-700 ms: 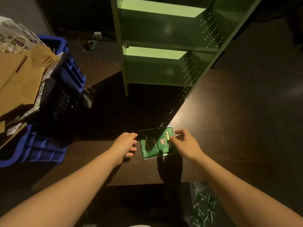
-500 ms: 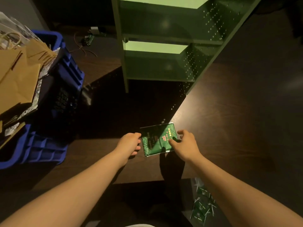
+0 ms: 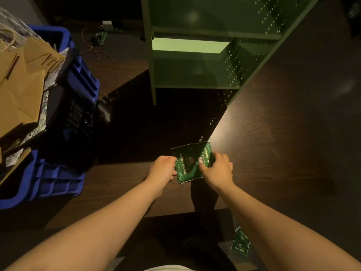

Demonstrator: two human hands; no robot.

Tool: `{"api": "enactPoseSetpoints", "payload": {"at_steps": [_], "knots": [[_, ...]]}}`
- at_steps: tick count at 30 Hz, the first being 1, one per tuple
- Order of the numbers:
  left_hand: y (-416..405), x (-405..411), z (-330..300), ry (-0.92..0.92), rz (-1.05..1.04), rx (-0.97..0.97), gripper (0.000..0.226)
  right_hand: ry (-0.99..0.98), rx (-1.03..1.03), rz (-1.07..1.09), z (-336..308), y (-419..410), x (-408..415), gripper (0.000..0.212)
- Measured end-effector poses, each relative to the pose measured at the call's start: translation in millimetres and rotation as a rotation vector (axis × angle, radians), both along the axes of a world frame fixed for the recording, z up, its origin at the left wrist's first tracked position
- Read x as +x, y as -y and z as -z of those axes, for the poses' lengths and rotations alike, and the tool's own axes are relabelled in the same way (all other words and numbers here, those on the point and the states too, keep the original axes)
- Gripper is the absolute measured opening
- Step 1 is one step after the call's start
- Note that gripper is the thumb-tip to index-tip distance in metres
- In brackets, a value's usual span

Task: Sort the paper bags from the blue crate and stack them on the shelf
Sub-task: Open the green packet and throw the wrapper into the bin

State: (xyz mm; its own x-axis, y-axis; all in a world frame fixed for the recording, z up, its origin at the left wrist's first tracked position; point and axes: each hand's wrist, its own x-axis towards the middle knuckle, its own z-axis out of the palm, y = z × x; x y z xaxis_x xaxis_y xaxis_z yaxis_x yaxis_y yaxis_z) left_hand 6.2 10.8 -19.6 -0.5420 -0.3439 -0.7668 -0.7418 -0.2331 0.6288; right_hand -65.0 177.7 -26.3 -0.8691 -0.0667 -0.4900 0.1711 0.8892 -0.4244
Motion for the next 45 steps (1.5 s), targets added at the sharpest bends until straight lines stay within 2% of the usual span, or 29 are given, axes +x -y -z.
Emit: {"api": "enactPoseSetpoints", "payload": {"at_steps": [6,11,14,17,21,26,28,31,33,38,45], "knots": [[-2.3,3.2,6.8,-0.01,0.033,0.043,0.011,0.073,-0.219,0.11,1.3,11.0,12.2,0.053],[-7.1,4.1,6.7,0.008,0.01,0.147,0.04,0.194,-0.423,0.207,-2.9,20.6,22.1,0.043],[-11.1,3.7,6.0,0.042,-0.005,0.205,0.051,0.263,-0.466,0.187,-2.4,24.3,29.8,0.028],[-16.4,4.2,5.6,0.049,-0.008,0.248,0.066,0.308,-0.511,0.14,-6.8,24.7,37.5,0.025],[-23.8,5.7,3.4,0.023,0.057,0.157,0.06,0.291,-0.516,0.118,-6.6,15.3,42.4,0.029],[-43.5,-6.9,-8.1,-0.08,0.157,0.138,0.019,0.189,-0.536,0.211,-18.8,-15.3,33.4,0.058],[-56.8,-16.6,-16.9,-0.112,0.19,0.15,0.016,0.204,-0.569,0.293,-26.7,-32.9,27.5,0.051],[-82.9,-30.6,-26.4,-0.143,0.275,0.158,0.019,0.251,-0.635,0.368,-37.5,-66.0,22.8,0.027],[-108.6,-39.6,-32.4,-0.158,0.339,0.193,0.018,0.236,-0.64,0.396,-44.4,-94.7,22.5,0.019],[-176.4,-56.4,-43.9,-0.158,0.519,0.238,0.014,0.147,-0.664,0.526,-51.6,-163.6,22.8,0.016],[-287.1,-69.6,-44.8,-0.169,0.779,0.298,0.025,0.041,-0.857,0.799,-42.0,-277.5,29.3,0.014]]}}
